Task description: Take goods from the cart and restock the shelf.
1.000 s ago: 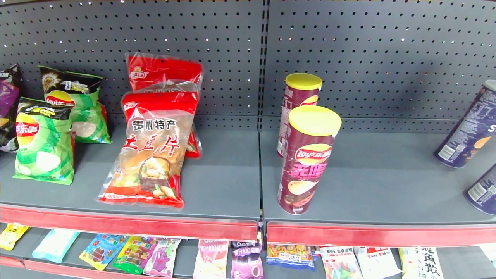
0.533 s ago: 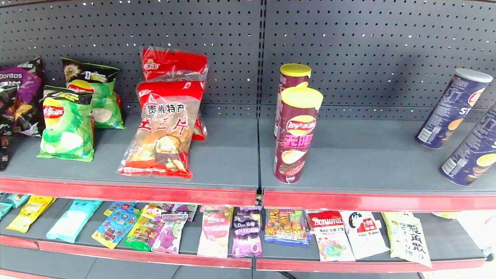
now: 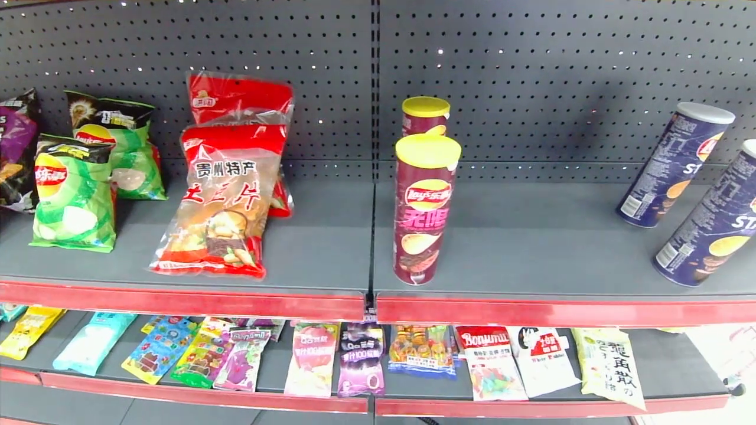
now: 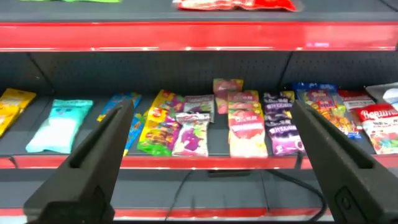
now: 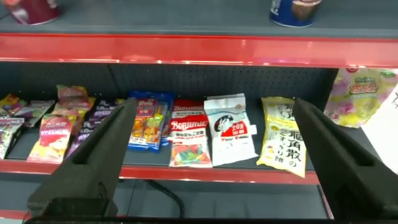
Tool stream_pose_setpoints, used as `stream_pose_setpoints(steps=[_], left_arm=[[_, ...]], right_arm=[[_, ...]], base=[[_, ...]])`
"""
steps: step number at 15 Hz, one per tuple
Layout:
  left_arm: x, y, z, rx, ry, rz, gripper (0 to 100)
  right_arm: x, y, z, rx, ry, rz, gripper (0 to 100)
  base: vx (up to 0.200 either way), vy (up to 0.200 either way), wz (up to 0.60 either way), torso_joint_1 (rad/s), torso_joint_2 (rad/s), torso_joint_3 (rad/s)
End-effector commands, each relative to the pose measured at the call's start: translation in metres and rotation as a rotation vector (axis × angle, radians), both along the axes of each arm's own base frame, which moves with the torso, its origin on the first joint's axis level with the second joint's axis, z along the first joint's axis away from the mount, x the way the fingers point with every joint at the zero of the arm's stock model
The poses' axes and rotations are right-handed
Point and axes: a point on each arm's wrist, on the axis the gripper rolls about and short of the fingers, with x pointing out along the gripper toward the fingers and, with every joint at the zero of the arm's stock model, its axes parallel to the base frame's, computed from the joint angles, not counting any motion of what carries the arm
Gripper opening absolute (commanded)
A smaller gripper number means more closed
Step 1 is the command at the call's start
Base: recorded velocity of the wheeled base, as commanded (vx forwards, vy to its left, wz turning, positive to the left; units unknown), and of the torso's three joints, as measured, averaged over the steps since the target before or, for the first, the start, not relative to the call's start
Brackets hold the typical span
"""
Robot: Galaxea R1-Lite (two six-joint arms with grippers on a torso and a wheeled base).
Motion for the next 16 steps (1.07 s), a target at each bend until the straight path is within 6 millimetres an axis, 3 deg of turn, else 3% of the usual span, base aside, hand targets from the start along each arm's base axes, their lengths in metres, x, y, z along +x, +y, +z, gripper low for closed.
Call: stream_pose_setpoints(steps=[1, 16], left_arm=[[0.0003, 0.0000, 0.0000, -0.001, 0.004, 0.000, 100], [0.0003, 0.0000, 0.0000, -0.001, 0.004, 0.000, 100]], right_arm=[[0.0001, 0.0000, 0.0001, 0.001, 0.000, 0.000, 100], [-0.0001, 0.0001, 0.0000, 0.002, -0.001, 0.001, 100]], base=[[0.000, -0.200, 0.00, -0.002, 0.00, -0.002], [0.000, -0.200, 0.00, 0.003, 0.00, 0.001]])
